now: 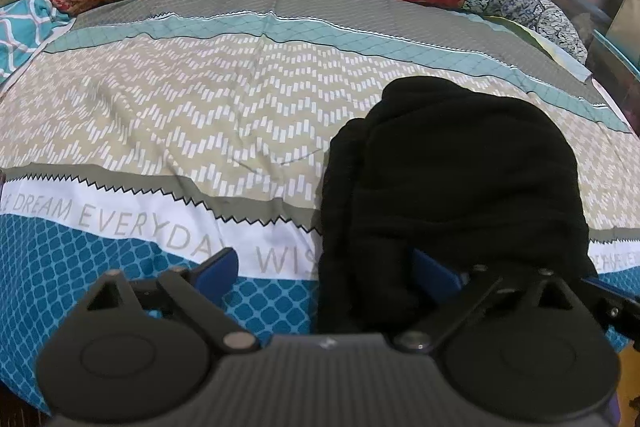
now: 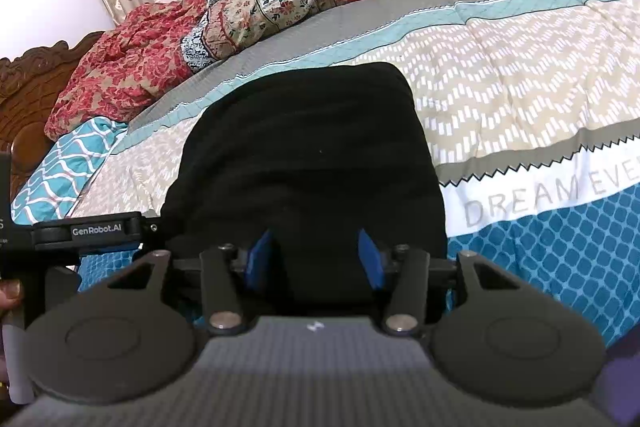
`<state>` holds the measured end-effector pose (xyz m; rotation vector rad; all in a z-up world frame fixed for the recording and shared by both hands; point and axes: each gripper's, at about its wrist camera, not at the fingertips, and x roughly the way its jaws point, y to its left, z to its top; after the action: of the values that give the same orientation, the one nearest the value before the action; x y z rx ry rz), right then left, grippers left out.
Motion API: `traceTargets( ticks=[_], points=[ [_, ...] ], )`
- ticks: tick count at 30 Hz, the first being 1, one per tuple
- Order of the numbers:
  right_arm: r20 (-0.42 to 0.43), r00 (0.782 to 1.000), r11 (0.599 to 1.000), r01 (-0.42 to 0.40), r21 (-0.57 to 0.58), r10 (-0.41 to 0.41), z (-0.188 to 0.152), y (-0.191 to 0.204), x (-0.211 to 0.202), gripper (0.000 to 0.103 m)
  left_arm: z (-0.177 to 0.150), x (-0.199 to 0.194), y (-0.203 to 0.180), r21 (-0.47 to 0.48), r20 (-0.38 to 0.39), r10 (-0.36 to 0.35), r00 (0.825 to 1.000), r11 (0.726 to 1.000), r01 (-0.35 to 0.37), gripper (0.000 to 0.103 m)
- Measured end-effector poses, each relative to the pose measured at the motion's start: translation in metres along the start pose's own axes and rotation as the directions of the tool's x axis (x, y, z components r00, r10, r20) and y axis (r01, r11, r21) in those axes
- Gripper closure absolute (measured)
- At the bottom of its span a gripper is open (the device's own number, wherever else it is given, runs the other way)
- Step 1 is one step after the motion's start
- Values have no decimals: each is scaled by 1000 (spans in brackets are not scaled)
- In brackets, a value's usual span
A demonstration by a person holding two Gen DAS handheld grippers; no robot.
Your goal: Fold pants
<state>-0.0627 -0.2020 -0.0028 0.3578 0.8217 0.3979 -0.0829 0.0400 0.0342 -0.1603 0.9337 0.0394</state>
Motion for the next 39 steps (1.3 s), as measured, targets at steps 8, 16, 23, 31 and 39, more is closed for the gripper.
traceTargets(
  ticks=[8, 16, 23, 31, 39],
  points=[
    [-11, 1000, 1000, 4, 9, -4, -2, 0, 4, 39, -1, 3, 2, 0, 0, 7, 1000, 1000, -7, 0],
    [-62, 998, 994, -22, 104, 29, -7, -13, 17, 25, -3, 5, 1, 4, -2, 4, 1000, 1000, -4, 0],
    [-55, 998, 993, -33, 110, 40, -12, -10, 14, 19, -5, 5, 1, -3, -5, 1, 1000, 1000, -1, 0],
    [-49, 998, 995, -33, 90, 38, -15, -10, 16, 15, -7, 4, 2, -13, -7, 0, 1000, 1000, 0, 0],
    [-49, 997, 992, -48, 117, 54, -17, -11, 15, 13, -8, 5, 1, -20, -15, 2, 1000, 1000, -2, 0]
  ],
)
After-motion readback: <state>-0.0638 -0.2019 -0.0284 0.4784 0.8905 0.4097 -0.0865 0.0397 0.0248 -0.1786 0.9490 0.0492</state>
